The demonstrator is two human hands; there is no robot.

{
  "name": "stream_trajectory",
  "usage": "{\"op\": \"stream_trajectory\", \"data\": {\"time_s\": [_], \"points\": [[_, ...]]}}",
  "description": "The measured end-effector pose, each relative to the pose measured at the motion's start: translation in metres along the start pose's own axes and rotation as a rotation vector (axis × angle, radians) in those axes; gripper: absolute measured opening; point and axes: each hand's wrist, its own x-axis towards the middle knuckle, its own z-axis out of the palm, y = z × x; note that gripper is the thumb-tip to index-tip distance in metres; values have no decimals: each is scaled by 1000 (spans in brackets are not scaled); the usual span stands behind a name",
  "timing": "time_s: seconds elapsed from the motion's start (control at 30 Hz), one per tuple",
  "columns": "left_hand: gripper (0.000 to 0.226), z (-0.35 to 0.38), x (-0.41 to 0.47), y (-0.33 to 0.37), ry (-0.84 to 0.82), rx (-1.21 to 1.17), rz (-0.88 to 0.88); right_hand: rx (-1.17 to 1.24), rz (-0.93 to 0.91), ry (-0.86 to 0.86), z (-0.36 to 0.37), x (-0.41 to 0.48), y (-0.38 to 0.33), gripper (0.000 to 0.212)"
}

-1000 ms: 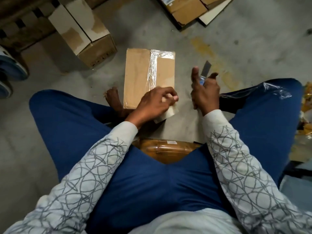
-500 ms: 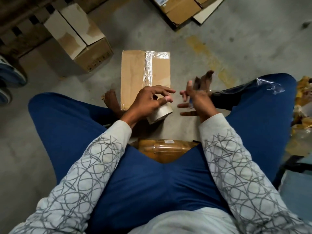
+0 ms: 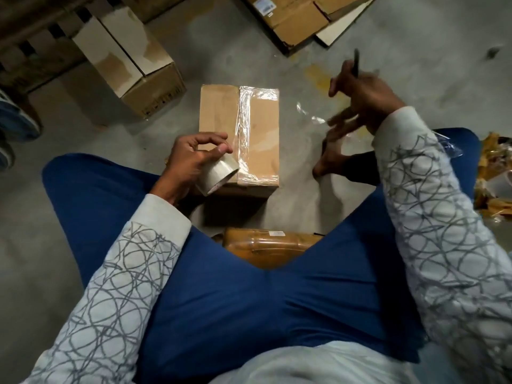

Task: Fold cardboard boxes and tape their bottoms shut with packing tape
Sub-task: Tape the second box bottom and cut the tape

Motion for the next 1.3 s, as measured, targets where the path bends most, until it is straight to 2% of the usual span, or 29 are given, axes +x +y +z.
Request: {"op": "stream_trajectory", "data": {"time_s": [0.03,0.1,0.17,0.23,0.33,0.43,0.5,0.53,0.63,0.7,0.77,0.87,0.93,1.03,1.1,1.2,1.3], "points": [[2,2,2,-2,36,34,-25,-309,7,-36,-2,-2,-4,43],[15,5,6,-6,97,147,-57,-908,-10,-113,9,-16,-5,37],[22,9,11,-10,136,190,-58,-1179,-4,-262,39,-46,12,46],[23,12,15,-9,154,188,-70,-1213,-24,-413,83,-90,36,47],[19,9,17,-9,174,155,-79,-1090,-17,-574,146,-138,62,46],[6,0,19,-9,186,150,-91,-1154,4,-548,181,-148,54,41],[15,-7,16,-12,213,120,-78,-1225,-80,-457,189,-151,40,37],[18,-10,14,-12,226,107,-76,-1202,-134,-389,190,-152,32,34],[18,-17,13,-14,231,107,-39,-899,-249,-184,190,-143,21,32],[6,-15,12,-10,219,143,-28,-595,-190,-144,187,-126,21,34],[12,-11,11,-8,178,169,-8,-333,-60,-115,179,-106,29,49],[7,0,8,-3,97,101,43,-127,55,-51,166,-91,45,61],[6,9,8,0,67,55,33,8,50,-9,160,-86,55,65],[7,23,7,0,57,36,19,91,-123,77,152,-81,65,53],[11,28,7,-1,83,20,13,90,-237,118,149,-80,71,33],[16,30,8,3,163,-46,15,88,-317,99,145,-78,77,11],[7,37,5,12,208,-139,-21,384,-149,-166,141,-79,73,11]]}}
